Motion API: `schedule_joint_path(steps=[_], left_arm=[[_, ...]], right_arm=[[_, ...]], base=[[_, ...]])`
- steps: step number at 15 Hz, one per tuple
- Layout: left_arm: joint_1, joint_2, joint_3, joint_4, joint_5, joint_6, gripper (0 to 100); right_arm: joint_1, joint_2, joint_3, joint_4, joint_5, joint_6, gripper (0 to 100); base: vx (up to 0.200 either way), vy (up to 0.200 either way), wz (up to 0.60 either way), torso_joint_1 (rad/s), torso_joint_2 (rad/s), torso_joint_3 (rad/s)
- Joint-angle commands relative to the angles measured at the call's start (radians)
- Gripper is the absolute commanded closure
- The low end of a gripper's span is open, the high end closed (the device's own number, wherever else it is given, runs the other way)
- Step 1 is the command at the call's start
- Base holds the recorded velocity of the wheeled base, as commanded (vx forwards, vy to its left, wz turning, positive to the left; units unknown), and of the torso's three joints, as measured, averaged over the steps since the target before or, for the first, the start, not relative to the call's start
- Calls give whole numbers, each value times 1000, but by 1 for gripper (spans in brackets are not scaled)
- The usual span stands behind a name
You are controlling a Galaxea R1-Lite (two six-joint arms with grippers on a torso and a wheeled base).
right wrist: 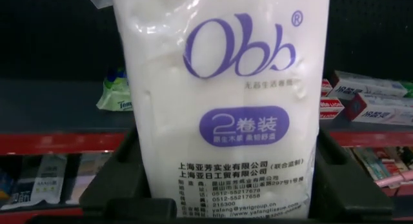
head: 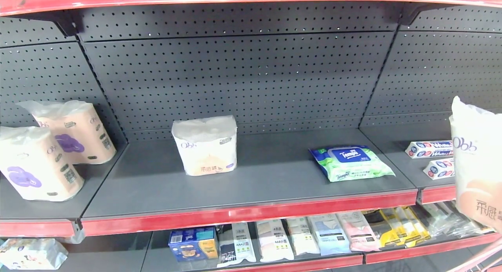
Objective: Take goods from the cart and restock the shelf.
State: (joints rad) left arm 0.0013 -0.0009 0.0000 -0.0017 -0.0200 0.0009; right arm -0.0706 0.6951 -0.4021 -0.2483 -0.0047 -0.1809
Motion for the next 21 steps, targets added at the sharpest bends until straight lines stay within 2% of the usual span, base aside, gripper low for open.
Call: schedule_joint_path(steps=[1,3,5,7,8,9,10,11,12,14,15,16,17,18,19,20,21], left_arm=[[-3,16,0,0,-1,2,0],[-9,48,0,0,-1,2,0],[-3,48,-2,0,5,5,0],[-1,82,-2,2,-3,41,0],[-61,127,-2,-1,-23,51,0],[-141,159,-63,0,-49,51,0],[-196,363,-267,3,-41,1,0],[-202,529,-431,2,-38,-102,0],[-198,650,-500,-6,-34,-111,0],[-116,814,-509,-83,17,-104,0],[-44,923,-506,-172,25,-97,0],[26,1036,-457,-320,6,-96,0],[36,1088,-420,-402,-40,-78,0],[71,1168,-405,-466,-138,-27,0],[106,1219,-403,-495,-273,2,0],[184,1280,-407,-534,-480,57,0],[260,1408,-423,-581,-669,228,0]], right_arm=[[3,4,-26,3,3,26,100],[-17,17,-43,14,-41,12,100],[-3,3,-18,12,-8,23,100],[6,-19,3,14,52,24,100],[11,-37,16,15,83,24,100],[6,-39,9,29,78,24,100],[5,-42,3,58,77,20,100],[5,-43,-3,81,77,17,100],[6,-43,-1,86,77,8,100],[0,-35,-4,86,74,-5,100],[0,-31,-11,86,68,-6,100],[0,-17,-23,86,65,-8,100],[0,-5,-30,86,63,-6,100],[0,15,-38,84,63,-6,100],[0,24,-41,84,65,-6,100],[0,35,-44,84,65,-8,100],[0,55,-50,83,65,-6,100]], base=[[0,0,0,0,0,0],[0,0,0,0,0,0],[0,0,0,0,0,0],[0,0,0,0,0,0],[0,0,0,0,0,0],[0,0,0,0,0,0],[0,0,0,0,0,0],[0,0,0,0,0,0],[0,0,0,0,0,0],[0,0,0,0,0,0],[0,0,0,0,0,0],[0,0,0,0,0,0],[0,0,0,0,0,0],[0,0,0,0,0,0],[0,0,0,0,0,0],[0,0,0,0,0,0],[0,0,0,0,0,0]])
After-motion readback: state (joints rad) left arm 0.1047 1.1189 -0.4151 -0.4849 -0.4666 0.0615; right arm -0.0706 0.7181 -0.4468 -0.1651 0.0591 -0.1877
